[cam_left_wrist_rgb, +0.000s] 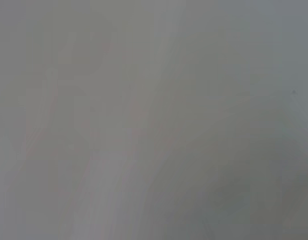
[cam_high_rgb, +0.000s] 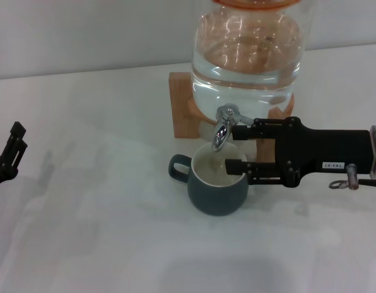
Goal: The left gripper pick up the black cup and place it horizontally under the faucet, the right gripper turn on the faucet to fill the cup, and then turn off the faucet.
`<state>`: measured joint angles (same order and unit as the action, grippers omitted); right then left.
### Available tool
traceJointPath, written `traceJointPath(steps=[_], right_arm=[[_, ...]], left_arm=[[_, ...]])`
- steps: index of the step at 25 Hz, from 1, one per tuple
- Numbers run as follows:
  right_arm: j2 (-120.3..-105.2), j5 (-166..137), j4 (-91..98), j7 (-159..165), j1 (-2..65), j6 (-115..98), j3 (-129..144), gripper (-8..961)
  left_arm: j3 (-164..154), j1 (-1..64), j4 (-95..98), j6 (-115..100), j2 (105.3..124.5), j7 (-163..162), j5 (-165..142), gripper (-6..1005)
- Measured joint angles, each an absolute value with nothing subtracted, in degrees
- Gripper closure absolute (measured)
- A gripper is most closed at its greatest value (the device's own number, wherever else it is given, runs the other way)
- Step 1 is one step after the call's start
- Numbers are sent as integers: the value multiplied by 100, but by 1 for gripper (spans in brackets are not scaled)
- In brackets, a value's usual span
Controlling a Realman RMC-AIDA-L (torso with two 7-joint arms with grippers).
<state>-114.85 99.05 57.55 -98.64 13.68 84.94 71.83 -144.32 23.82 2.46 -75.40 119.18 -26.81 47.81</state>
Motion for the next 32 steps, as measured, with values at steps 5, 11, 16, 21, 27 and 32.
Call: traceJointPath(steps=[5,11,16,21,27,32], right_arm=[[-11487,9939,5695,-9869,1383,8539,7146,230],[-11488,9981,5691,-10015,1352,8929,7027,230],[-11487,10090,5629,-10098,1274,9519,6525,230],[-11487,10219,5497,-10213,1061,9620,5906,231],[-11480,10338,4778,-10707,988,9670,4927,231],[-11485,10338,4177,-11177,1027,9649,4335,231]], left_arm=[[-14432,2382,244,-7541,11911,-2681,4778,399],[-14406,2389,220,-7541,11901,-2681,4785,399],[-14387,2417,215,-7542,11895,-2681,4793,399],[-14386,2467,195,-7541,11888,-2681,4845,399],[-14378,2545,193,-7541,11841,-2704,4903,399],[-14378,2548,190,-7533,11830,-2785,5069,399]])
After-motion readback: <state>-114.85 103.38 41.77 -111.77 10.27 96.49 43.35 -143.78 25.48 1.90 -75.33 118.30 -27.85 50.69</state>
